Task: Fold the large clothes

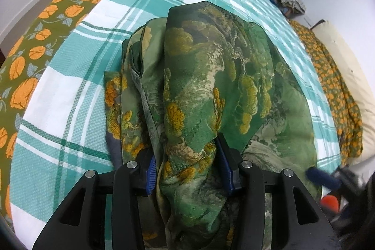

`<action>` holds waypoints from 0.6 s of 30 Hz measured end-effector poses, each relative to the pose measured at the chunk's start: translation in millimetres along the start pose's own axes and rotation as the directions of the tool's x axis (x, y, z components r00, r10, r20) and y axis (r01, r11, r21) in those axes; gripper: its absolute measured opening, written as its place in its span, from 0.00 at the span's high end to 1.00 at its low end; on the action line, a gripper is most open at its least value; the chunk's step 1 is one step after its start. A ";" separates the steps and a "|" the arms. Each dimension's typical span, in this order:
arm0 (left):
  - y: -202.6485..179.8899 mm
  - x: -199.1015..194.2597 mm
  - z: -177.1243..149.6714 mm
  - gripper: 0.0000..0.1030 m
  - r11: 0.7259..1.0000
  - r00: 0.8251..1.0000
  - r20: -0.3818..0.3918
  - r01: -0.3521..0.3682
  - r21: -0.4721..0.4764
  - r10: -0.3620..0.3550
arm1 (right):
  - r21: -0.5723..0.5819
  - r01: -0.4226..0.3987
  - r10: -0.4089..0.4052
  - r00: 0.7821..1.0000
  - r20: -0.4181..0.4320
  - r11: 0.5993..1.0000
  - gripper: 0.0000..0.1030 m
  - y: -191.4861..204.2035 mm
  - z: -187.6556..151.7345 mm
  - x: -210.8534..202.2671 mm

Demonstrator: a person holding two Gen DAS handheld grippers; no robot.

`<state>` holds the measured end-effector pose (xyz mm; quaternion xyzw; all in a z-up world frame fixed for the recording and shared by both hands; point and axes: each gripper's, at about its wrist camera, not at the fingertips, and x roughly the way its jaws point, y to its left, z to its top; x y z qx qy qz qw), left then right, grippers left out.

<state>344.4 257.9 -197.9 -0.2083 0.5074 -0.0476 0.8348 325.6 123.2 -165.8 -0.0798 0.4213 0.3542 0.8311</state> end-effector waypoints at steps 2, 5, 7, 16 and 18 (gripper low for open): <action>-3.2 1.7 0.5 0.54 1.000 1.000 -0.001 -0.008 0.006 0.008 | -0.015 0.031 -0.031 0.999 -0.024 0.999 0.61 5.2 -8.6 12.6; -7.3 1.1 -1.3 0.53 0.999 1.000 0.004 -0.023 0.024 0.023 | -0.025 0.050 -0.051 0.998 -0.045 0.998 0.61 1.8 -21.0 24.1; -6.7 0.7 -2.0 0.52 1.000 1.000 0.005 -0.019 0.021 0.019 | -0.032 0.050 -0.052 0.997 -0.055 0.998 0.61 0.9 -22.0 24.8; 65.7 -57.6 -6.7 0.14 0.951 0.972 0.145 0.216 -0.221 -0.187 | -0.057 0.074 -0.078 0.993 -0.085 0.996 0.61 3.9 -22.6 34.5; 95.3 -49.4 -9.3 0.14 0.916 0.964 0.157 0.255 -0.310 -0.216 | -0.056 0.075 -0.079 0.994 -0.080 0.996 0.61 4.1 -23.8 35.1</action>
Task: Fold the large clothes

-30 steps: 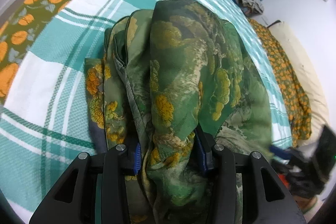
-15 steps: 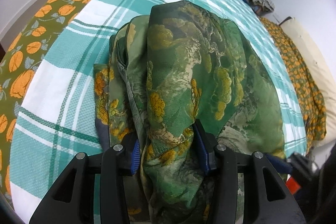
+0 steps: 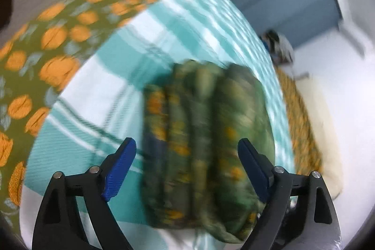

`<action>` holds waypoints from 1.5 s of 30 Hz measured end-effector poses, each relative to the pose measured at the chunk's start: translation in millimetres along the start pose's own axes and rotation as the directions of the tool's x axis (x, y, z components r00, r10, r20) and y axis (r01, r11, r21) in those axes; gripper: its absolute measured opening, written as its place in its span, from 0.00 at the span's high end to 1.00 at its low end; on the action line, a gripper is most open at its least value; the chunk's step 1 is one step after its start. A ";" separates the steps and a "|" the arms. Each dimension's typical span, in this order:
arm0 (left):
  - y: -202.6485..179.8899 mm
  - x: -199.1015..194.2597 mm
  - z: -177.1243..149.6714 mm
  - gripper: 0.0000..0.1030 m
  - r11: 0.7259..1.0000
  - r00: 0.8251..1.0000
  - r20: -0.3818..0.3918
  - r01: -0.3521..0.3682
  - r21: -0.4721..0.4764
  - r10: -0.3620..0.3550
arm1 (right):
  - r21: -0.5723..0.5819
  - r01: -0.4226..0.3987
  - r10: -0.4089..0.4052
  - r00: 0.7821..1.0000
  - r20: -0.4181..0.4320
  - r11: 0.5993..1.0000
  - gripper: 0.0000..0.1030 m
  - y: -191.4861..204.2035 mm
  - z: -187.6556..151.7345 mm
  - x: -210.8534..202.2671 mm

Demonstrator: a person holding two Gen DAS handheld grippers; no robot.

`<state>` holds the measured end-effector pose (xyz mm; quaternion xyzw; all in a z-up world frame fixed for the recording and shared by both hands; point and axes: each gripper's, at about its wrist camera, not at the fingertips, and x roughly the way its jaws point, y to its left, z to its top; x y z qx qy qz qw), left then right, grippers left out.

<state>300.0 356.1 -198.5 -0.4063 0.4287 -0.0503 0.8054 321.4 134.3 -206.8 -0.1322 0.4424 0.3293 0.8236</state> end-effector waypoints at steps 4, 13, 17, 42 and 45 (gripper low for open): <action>30.6 36.0 0.9 0.14 0.982 0.986 -0.075 0.138 -0.133 -0.148 | 0.000 0.001 -0.001 1.000 0.000 1.000 0.61 2.8 -1.9 -1.0; 47.4 70.7 -3.8 0.06 0.813 0.851 0.003 0.502 -0.295 -0.525 | 0.013 -0.021 0.021 1.000 -0.012 1.000 0.61 -7.2 4.1 2.0; 10.2 59.3 -4.1 0.06 0.875 0.876 -0.065 0.468 -0.121 -0.477 | 0.012 -0.018 0.018 1.000 -0.017 1.000 0.61 -10.7 7.6 5.9; -63.9 111.7 9.8 0.23 0.975 0.958 -0.280 0.008 0.220 0.055 | 0.529 -0.384 0.373 0.918 0.132 0.757 0.15 -167.6 -28.1 13.1; -62.5 109.8 10.8 0.28 0.979 0.964 -0.262 0.001 0.205 0.054 | 0.597 -0.439 0.430 0.887 0.168 0.672 0.18 -177.1 -31.2 36.3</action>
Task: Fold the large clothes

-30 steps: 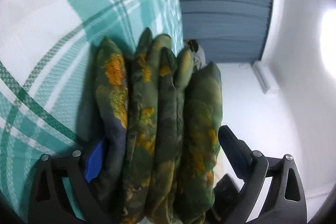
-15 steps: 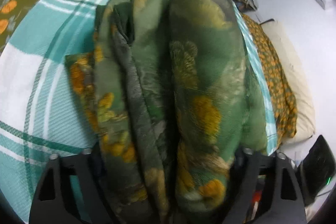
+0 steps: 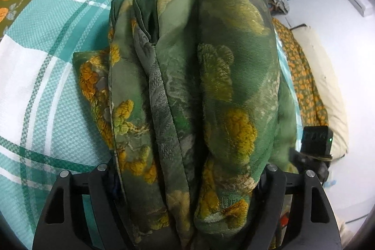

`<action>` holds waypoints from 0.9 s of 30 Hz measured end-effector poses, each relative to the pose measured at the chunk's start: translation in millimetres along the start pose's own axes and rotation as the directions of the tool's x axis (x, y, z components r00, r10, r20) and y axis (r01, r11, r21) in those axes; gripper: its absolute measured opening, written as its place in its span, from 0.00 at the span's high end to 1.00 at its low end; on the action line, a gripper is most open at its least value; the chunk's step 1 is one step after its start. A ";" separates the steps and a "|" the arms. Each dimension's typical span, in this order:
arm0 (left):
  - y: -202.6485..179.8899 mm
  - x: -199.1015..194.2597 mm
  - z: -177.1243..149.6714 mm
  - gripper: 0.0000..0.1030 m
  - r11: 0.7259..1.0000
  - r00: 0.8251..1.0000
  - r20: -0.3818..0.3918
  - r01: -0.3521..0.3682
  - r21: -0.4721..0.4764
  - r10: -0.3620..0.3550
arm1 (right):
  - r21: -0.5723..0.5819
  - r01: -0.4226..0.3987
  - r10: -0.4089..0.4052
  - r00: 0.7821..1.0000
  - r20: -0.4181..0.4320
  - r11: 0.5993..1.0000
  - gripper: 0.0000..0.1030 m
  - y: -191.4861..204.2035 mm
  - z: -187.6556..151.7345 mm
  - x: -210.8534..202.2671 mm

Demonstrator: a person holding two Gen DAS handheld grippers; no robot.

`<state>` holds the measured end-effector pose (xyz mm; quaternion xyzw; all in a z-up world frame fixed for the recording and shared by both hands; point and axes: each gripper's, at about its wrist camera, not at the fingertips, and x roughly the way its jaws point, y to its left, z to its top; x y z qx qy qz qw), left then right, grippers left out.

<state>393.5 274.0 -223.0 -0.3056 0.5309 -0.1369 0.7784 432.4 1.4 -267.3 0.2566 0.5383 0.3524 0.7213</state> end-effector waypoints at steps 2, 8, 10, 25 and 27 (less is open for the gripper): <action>-7.1 -13.6 -2.4 0.39 1.000 0.999 0.035 -0.020 0.013 0.020 | -0.068 0.065 -0.064 0.998 0.010 0.996 0.28 19.9 1.9 1.5; -44.4 -55.3 14.3 0.46 0.998 0.988 0.146 0.044 0.052 -0.051 | -0.247 0.071 -0.045 0.993 0.110 0.966 0.38 79.3 2.0 -29.0; -59.6 -60.5 31.0 0.46 0.996 0.982 0.180 0.042 0.076 -0.056 | -0.263 0.050 -0.012 0.990 0.142 0.964 0.38 83.6 15.6 -38.6; -55.7 59.7 147.5 0.26 0.999 0.986 0.160 -0.045 0.017 0.042 | -0.100 0.003 0.006 0.996 0.087 0.995 0.29 -19.8 177.8 0.4; -46.7 61.1 138.5 0.10 0.999 0.982 0.185 -0.032 0.003 0.031 | -0.033 -0.005 0.006 0.999 0.047 0.999 0.17 -37.1 177.9 12.7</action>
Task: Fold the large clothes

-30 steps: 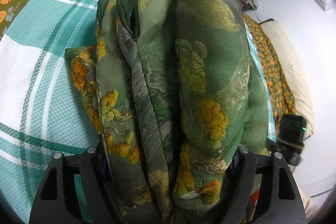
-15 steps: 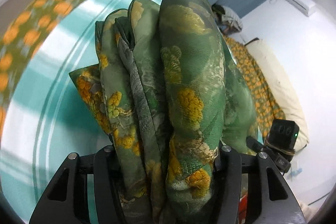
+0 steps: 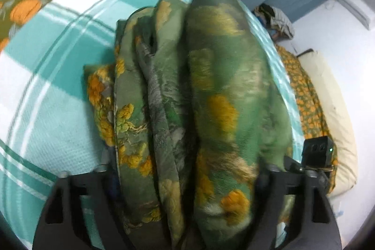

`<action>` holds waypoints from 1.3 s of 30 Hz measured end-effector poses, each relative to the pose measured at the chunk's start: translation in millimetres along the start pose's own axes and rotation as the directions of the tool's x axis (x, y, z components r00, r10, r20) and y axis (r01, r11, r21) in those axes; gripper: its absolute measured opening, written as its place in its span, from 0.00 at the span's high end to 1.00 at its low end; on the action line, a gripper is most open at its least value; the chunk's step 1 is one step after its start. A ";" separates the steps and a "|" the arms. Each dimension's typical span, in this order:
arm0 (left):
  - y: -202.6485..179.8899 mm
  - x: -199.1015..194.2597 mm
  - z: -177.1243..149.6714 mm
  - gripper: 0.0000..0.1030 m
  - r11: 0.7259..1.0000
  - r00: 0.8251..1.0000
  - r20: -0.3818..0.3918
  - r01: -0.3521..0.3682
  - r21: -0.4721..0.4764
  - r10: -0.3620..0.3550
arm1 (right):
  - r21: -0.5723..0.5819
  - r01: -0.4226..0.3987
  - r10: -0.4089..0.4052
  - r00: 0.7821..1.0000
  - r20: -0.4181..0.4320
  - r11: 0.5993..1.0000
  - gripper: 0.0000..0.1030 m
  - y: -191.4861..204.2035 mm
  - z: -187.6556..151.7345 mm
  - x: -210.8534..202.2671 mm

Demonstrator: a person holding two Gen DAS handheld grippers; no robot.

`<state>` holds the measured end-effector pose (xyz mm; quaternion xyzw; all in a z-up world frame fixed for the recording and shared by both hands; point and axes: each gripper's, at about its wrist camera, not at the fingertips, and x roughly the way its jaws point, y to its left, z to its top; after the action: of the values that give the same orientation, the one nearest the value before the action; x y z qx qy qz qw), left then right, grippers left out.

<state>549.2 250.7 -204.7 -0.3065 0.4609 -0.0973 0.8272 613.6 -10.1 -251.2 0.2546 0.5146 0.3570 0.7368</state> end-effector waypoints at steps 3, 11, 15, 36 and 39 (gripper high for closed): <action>-1.7 -22.7 -11.5 0.07 1.000 1.000 0.030 -0.005 0.018 0.004 | 0.013 0.019 -0.019 1.000 0.019 1.000 0.03 5.7 -6.3 -10.3; -77.9 -131.2 -91.9 0.01 0.894 0.902 0.316 -0.376 0.245 0.293 | -0.176 0.578 -0.511 0.799 0.316 0.797 0.03 85.1 -46.5 -103.4; -128.2 -154.5 -152.1 0.00 0.773 0.816 0.451 -0.532 0.345 0.360 | -0.168 0.765 -0.648 0.622 0.439 0.621 0.03 127.3 -97.0 -142.3; -210.7 -173.2 -236.9 0.00 0.757 0.783 0.440 -0.586 0.289 0.439 | -0.157 0.820 -0.688 0.552 0.471 0.550 0.03 163.7 -237.7 -226.7; -216.0 -175.0 -242.0 0.00 0.775 0.820 0.389 -0.546 0.318 0.419 | -0.166 0.800 -0.675 0.580 0.455 0.576 0.03 167.0 -252.0 -230.9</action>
<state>279.1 55.9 -46.5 -0.0041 0.3634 0.0721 0.9288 282.8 -87.2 -80.0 -0.0670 0.3636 0.0468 0.9280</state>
